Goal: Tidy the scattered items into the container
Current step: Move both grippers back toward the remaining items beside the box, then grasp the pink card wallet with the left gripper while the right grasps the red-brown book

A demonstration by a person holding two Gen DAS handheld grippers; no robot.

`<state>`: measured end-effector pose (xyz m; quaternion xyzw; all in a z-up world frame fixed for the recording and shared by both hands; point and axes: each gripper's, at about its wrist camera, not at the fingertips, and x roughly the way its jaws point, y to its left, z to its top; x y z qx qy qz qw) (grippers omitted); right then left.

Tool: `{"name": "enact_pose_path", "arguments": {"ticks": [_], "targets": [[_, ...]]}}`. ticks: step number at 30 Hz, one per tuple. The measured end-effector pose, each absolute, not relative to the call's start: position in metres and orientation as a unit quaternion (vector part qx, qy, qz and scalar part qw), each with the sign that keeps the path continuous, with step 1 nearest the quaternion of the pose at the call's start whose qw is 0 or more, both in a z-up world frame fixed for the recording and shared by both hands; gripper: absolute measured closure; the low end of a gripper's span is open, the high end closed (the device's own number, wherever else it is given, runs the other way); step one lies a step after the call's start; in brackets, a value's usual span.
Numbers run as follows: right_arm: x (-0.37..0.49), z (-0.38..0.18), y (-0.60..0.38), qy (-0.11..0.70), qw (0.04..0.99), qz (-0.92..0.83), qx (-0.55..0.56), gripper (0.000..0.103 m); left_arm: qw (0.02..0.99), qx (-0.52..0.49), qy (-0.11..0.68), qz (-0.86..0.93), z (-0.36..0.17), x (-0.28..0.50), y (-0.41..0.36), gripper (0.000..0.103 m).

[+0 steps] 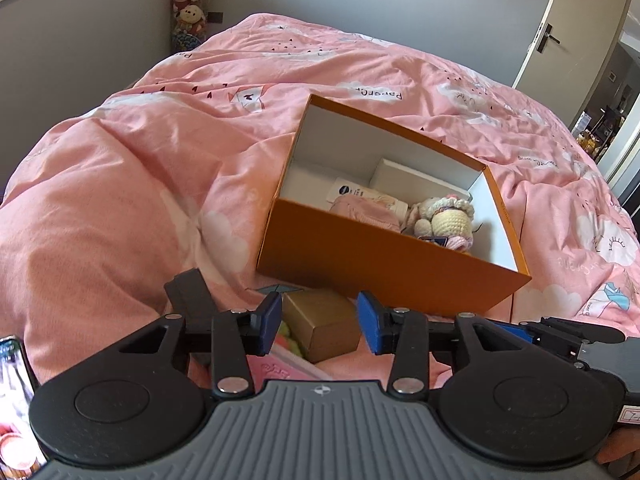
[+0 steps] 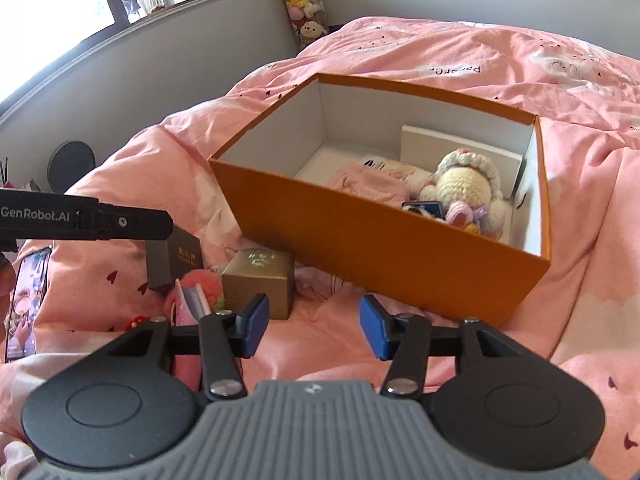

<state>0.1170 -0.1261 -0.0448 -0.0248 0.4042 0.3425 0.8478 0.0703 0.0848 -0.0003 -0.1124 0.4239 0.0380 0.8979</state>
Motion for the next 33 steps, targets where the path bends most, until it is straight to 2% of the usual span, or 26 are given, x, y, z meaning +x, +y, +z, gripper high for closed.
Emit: {"name": "enact_pose_path", "arguments": {"ticks": [9, 13, 16, 26, 33], "targets": [[0.110, -0.062, -0.115, 0.426, 0.828, 0.363, -0.047, 0.049, 0.879, -0.098, 0.465, 0.040, -0.039, 0.048, 0.071, 0.054], [0.112, -0.068, -0.113, 0.437, 0.819, 0.368, -0.049, 0.049, 0.877, -0.057, 0.474, 0.058, -0.052, 0.043, 0.059, 0.053], [0.113, -0.073, -0.114, 0.446, 0.817, 0.361, -0.049, 0.049, 0.875, -0.046, 0.479, 0.056, -0.058, 0.042, 0.054, 0.049], [0.117, -0.080, -0.111, 0.459, 0.811, 0.358, -0.056, 0.049, 0.864, -0.005, 0.496, 0.088, -0.074, 0.054, 0.041, 0.049], [0.115, -0.082, -0.108, 0.455, 0.809, 0.365, -0.068, 0.050, 0.862, -0.023, 0.496, 0.104, -0.076, 0.060, 0.045, 0.049]]}}
